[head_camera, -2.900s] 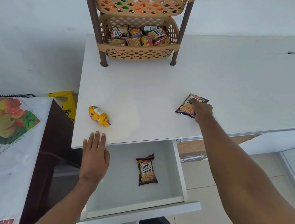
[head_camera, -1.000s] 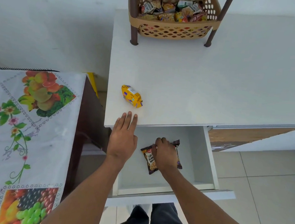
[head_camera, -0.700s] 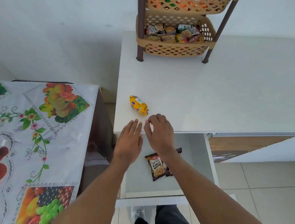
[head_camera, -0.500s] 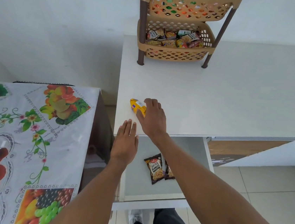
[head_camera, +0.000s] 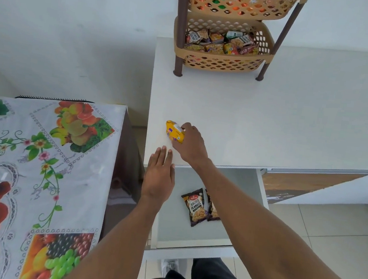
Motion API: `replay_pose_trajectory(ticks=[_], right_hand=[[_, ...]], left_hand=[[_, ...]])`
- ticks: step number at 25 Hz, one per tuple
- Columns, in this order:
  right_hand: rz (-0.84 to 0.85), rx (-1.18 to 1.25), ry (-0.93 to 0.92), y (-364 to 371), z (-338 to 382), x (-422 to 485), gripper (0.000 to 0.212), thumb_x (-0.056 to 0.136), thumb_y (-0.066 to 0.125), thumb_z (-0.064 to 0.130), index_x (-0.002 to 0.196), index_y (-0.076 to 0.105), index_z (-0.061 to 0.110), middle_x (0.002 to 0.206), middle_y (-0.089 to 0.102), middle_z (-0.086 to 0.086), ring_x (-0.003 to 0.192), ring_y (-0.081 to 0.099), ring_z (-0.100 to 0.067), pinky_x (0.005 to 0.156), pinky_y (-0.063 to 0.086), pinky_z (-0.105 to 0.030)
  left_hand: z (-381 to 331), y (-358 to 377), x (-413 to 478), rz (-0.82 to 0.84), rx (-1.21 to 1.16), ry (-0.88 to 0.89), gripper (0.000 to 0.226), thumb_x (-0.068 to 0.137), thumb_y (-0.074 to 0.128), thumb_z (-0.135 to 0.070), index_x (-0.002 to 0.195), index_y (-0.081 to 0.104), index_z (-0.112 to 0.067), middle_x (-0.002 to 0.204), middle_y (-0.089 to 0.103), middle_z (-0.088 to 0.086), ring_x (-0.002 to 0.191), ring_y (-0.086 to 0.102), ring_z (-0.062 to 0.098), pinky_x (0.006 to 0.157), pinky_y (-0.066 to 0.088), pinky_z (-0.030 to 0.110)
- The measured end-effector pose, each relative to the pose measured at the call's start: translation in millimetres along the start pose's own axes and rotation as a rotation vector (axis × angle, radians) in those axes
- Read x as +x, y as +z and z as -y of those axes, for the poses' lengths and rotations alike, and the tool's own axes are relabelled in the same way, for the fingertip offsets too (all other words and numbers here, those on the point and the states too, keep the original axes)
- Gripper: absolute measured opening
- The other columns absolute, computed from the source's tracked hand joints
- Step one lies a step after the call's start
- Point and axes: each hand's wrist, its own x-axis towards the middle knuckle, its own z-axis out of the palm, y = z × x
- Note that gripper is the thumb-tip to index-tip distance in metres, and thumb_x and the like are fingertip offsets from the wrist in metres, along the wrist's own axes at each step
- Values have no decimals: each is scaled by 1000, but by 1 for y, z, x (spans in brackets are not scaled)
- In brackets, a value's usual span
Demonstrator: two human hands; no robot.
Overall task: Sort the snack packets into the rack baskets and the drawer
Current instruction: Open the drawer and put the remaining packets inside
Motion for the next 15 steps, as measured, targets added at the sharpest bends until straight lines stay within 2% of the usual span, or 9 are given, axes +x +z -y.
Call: replay_pose_trajectory(ticks=[2,4,6,8,9,10,12,13,15], right_hand=[[33,188,49,-19,-8,-22,42,87,76,30,119,57,11,106,66,-6,88,63,-22,69,48,-31],[191,255,87,-40,-24,-51,39,88,78,33,118,59,16,103,71,-2,80,64,-16,65,48,-26],[416,310,200,-50,-54,-78,36,90,78,31,118,62,15,105,75,-4,82,70,-17,67,53,-24],[549,344,346,-38,-88,-97,35,87,79,28,115,63,14,107,76,-11,88,76,-27,76,63,-32],[559,298,407,-24,-103,-104,37,82,81,30,111,64,16,104,76,-13,90,77,-31,82,64,-40],[559,249,458,-9,-116,-110,40,77,83,34,108,64,17,102,75,-11,88,77,-32,80,64,-44],[546,179,523,27,-127,-120,38,79,82,32,105,61,15,94,66,-5,77,68,-24,62,55,-35],[535,143,547,46,-130,-123,34,81,82,31,99,60,13,88,59,-4,72,60,-20,59,47,-31],[509,86,582,82,-133,-126,34,82,81,32,81,53,12,78,53,-5,66,52,-18,60,41,-31]], left_hand=[[3,4,-1,-46,4,16,47,111,40,-24,154,47,-5,162,43,15,155,33,31,127,30,46],[6,8,-1,-94,10,48,47,109,40,-22,151,49,-3,160,45,17,153,36,32,124,33,48],[8,10,-1,-87,40,57,50,107,45,-18,154,45,-4,163,41,17,154,34,32,125,32,48],[8,10,-1,-61,77,53,56,105,50,-16,158,39,-6,166,35,15,157,29,30,128,27,45],[8,11,-1,-56,84,51,57,104,51,-14,159,38,-7,166,34,15,157,28,30,128,25,45],[9,11,0,-52,87,50,58,103,52,-13,159,38,-6,166,34,15,157,28,30,128,25,44],[12,13,1,-55,96,60,57,103,50,-11,159,37,-6,167,34,16,157,27,31,129,24,44],[14,14,1,-60,101,68,57,103,48,-11,159,37,-5,167,33,16,157,27,31,129,24,45],[14,15,0,-65,100,76,57,104,46,-11,159,36,-5,167,33,17,157,26,31,128,24,45]])
